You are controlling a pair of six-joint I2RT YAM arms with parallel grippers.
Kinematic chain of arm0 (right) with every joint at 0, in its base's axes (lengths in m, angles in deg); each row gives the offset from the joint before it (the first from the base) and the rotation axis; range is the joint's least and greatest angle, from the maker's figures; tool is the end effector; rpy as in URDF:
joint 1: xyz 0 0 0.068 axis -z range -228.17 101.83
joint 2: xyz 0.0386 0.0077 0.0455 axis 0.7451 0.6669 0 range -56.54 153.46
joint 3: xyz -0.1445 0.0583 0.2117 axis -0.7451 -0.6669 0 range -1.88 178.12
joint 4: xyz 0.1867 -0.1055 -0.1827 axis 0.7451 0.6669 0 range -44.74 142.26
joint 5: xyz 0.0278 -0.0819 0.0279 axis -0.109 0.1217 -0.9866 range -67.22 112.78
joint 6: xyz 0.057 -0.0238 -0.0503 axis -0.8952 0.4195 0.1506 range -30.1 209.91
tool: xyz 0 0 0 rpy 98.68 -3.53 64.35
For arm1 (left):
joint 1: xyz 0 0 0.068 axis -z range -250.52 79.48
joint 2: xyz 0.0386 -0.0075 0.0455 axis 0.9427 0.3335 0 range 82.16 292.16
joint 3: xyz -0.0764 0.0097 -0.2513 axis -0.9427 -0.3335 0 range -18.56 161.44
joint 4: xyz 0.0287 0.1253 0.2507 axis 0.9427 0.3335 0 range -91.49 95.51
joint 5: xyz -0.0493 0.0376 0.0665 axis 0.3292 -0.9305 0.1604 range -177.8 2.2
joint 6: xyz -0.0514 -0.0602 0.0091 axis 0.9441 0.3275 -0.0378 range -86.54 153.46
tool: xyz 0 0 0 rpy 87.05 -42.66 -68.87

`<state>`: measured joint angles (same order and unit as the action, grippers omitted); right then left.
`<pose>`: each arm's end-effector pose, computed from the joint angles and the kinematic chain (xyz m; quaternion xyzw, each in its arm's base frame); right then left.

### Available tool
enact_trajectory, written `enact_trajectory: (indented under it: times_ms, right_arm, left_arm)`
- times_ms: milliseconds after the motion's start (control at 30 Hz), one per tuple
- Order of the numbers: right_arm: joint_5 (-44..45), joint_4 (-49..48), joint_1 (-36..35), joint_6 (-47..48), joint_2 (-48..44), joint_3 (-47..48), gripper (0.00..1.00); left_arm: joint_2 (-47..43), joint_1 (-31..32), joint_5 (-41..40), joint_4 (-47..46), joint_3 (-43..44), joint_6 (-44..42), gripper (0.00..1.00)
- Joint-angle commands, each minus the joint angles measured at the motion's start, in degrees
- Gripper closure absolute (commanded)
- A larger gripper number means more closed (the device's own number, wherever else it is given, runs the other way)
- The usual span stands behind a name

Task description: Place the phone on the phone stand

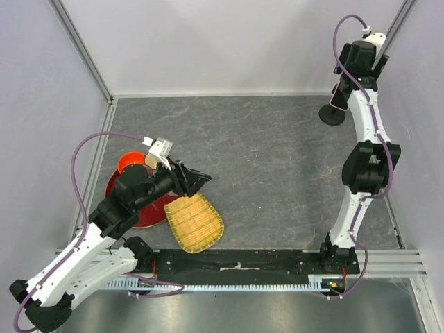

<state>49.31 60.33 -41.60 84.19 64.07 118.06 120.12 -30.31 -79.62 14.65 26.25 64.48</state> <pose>0.5396 -0.0930 0.3520 0.2207 0.7567 -0.1873 0.5862 0.1597 -0.1478 0.3380 0.1069 0.7540 -0.4203 0.4934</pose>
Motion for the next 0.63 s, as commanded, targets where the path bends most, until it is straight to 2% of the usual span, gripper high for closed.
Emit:
enact_trajectory:
  times_ms: [0, 100, 167, 300, 333, 400, 467, 500, 533, 567, 600]
  right_arm:
    - [5.20, 8.80, -0.42, -4.91, -10.74, -1.63, 0.02]
    - [5.56, 15.40, -1.37, -9.92, -17.77, -6.54, 0.02]
    - [4.68, 17.00, -2.87, -11.59, -24.18, -13.48, 0.02]
    - [3.45, 16.76, -11.63, -12.39, -36.92, -27.71, 0.02]
    - [1.10, 16.14, -13.23, -11.52, -42.78, -33.14, 0.02]
    - [-3.64, 15.52, -17.44, -11.51, -48.95, -37.48, 0.02]
    - [-8.92, 15.08, -18.52, -12.82, -59.23, -42.49, 0.02]
    - [-14.86, 13.86, -18.78, -12.83, -62.92, -44.25, 0.02]
    - [-16.14, 13.67, -18.78, -13.09, -70.10, -46.44, 0.02]
    - [-18.15, 13.67, -18.78, -12.83, -73.39, -46.99, 0.02]
    - [-19.83, 13.58, -18.78, -12.66, -76.55, -47.08, 0.02]
  left_arm:
    - [-2.52, -0.22, 1.75, 0.11, 1.59, 3.86, 0.37]
    - [-4.90, -0.22, 0.52, 2.48, 1.76, 4.57, 0.36]
    - [-6.22, -0.22, -0.44, 3.54, 1.68, 5.18, 0.36]
    - [-9.38, -0.22, -1.07, 5.04, 1.76, 6.94, 0.35]
    - [-10.35, -0.22, -1.15, 5.74, 1.94, 7.20, 0.35]
    - [-11.23, -0.22, -1.59, 6.62, 2.29, 7.65, 0.34]
    - [-12.46, -0.22, -2.03, 7.84, 2.99, 7.82, 0.34]
    - [-12.81, -0.22, -2.21, 8.11, 3.34, 7.82, 0.34]
    - [-13.34, -0.22, -2.21, 8.20, 4.22, 7.73, 0.34]
    - [-14.56, -0.22, -2.38, 8.38, 4.83, 7.12, 0.33]
    - [-15.36, -0.22, -2.99, 8.73, 5.45, 7.12, 0.28]
